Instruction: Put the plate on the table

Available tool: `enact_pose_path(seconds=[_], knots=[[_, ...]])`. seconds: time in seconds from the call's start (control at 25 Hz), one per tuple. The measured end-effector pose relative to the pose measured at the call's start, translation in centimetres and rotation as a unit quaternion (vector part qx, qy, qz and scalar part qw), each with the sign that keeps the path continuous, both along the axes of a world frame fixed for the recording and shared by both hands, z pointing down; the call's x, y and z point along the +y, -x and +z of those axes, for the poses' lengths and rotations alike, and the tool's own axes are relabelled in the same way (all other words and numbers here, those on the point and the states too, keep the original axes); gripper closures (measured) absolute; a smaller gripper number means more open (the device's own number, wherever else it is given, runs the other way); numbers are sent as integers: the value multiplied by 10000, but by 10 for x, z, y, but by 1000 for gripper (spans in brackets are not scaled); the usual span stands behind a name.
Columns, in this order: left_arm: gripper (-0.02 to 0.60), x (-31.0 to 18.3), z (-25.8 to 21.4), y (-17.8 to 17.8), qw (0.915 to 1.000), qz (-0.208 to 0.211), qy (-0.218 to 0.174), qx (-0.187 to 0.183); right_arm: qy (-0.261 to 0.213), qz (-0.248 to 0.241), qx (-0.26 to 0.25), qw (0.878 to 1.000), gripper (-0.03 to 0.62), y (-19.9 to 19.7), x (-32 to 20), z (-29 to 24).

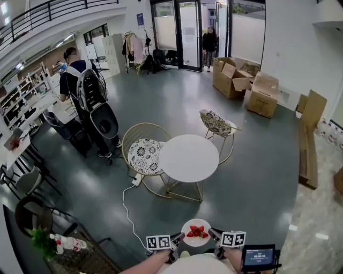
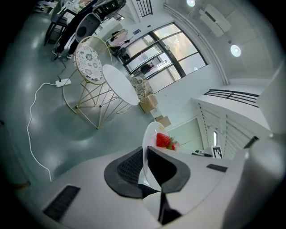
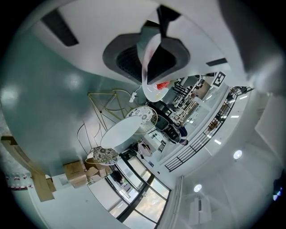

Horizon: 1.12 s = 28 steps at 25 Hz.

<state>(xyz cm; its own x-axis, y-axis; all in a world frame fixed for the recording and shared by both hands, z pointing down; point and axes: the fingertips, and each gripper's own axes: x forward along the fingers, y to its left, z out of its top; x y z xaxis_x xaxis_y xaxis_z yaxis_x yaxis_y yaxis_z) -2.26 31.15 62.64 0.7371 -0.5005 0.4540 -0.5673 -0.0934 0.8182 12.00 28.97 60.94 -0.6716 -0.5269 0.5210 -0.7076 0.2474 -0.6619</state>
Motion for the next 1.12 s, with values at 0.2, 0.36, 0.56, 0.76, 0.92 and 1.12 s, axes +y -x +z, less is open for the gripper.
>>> enact_pose_path(seconds=[0.2, 0.36, 0.56, 0.76, 0.92, 1.12], knots=[[546, -4, -1, 14, 9999, -147, 15, 5, 26, -132, -18, 9999, 551, 15, -8, -1], [546, -21, 9, 27, 9993, -360, -105, -78, -165, -321, -12, 9993, 551, 20, -35, 12], [546, -30, -2, 45, 9983, -549, -62, -164, -41, -555, -130, 9984, 551, 45, -45, 6], [546, -40, 0, 43, 9977, -671, 89, -28, 118, -669, -90, 9977, 551, 48, -59, 2], [546, -65, -4, 36, 9975, -691, 158, -72, 202, -715, -141, 9971, 551, 42, -85, 1], [546, -110, -3, 19, 9973, -670, 266, -164, 316, -719, -240, 9966, 551, 24, -130, 4]])
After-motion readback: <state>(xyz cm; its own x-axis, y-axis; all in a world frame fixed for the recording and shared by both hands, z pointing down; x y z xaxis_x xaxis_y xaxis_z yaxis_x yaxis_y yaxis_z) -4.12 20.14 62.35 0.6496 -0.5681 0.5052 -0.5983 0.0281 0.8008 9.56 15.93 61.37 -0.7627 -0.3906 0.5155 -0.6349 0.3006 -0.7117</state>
